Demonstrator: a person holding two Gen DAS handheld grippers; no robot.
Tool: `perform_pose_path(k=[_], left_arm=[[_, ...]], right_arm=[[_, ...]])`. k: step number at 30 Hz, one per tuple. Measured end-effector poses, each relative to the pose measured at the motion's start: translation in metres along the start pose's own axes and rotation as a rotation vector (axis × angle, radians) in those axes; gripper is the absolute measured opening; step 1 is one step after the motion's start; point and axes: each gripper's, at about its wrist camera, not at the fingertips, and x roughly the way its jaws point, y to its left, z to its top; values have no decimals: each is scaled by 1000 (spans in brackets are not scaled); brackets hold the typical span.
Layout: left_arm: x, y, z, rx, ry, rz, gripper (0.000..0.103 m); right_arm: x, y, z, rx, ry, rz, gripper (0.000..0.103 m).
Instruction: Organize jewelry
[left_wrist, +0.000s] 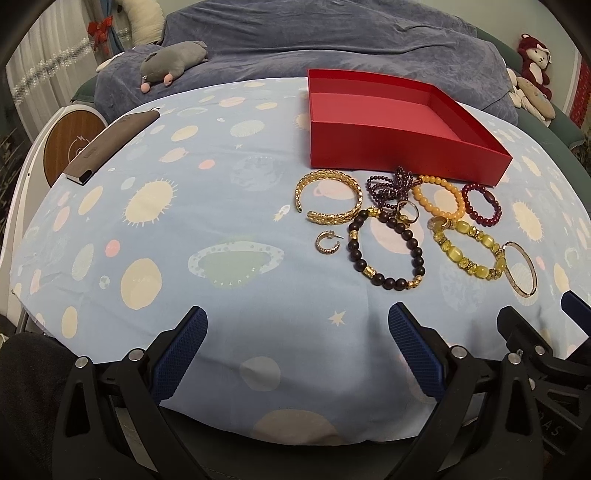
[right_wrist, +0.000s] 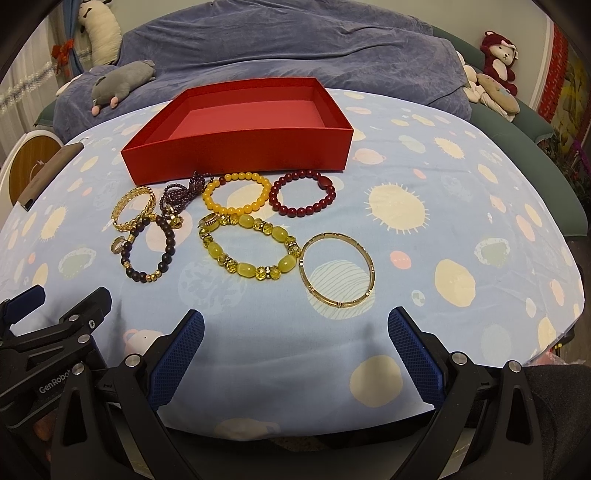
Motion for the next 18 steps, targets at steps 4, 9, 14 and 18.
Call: perform_pose_path(k=[4, 9, 14, 18], left_arm=[[-2, 6, 11, -23, -12, -2, 95], [9, 16, 27, -57, 5, -8, 95], [28, 10, 54, -34, -2, -6, 95], [55, 5, 71, -39, 30, -25, 95]], right_arm=[[-2, -7, 11, -12, -19, -15, 96], [6, -28, 22, 46, 9, -19, 96], [16, -41, 30, 76, 29, -28, 96], [23, -44, 34, 86, 41, -27, 96]])
